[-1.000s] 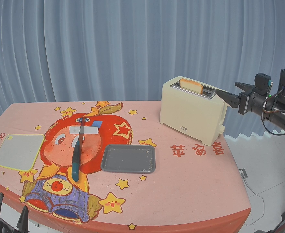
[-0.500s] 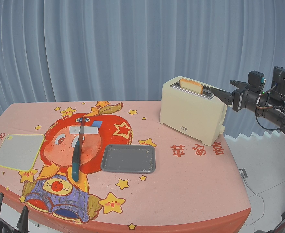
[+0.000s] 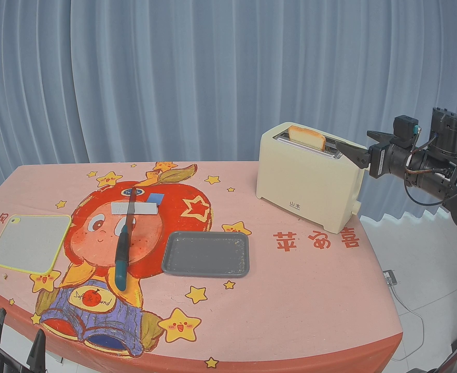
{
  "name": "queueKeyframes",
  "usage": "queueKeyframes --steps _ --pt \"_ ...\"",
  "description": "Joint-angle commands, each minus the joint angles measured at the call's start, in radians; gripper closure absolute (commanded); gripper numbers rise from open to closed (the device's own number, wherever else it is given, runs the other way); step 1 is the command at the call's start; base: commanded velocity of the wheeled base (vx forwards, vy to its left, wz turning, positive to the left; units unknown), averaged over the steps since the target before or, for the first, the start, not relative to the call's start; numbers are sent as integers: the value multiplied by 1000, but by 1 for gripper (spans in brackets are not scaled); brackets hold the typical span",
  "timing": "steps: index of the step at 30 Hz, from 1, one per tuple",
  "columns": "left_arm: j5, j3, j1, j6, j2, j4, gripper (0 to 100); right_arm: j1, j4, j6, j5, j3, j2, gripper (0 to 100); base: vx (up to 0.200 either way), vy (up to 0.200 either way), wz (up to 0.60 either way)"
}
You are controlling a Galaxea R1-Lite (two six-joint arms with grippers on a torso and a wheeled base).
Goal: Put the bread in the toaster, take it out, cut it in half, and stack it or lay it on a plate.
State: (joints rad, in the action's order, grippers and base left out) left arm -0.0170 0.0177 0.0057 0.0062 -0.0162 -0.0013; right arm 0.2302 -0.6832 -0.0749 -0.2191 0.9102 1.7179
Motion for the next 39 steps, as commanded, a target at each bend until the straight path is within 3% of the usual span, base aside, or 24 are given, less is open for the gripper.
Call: queueKeyframes --steps 1,31,39 --pt "-1 -18 -1 1 15 0 0 -2 4 0 1 22 20 0 0 0 0" --pt "-1 -18 0 0 15 0 0 9 5 -2 6 114 128 0 0 0 0" --pt "0 -18 0 0 15 0 0 24 10 0 6 185 178 0 0 0 0"
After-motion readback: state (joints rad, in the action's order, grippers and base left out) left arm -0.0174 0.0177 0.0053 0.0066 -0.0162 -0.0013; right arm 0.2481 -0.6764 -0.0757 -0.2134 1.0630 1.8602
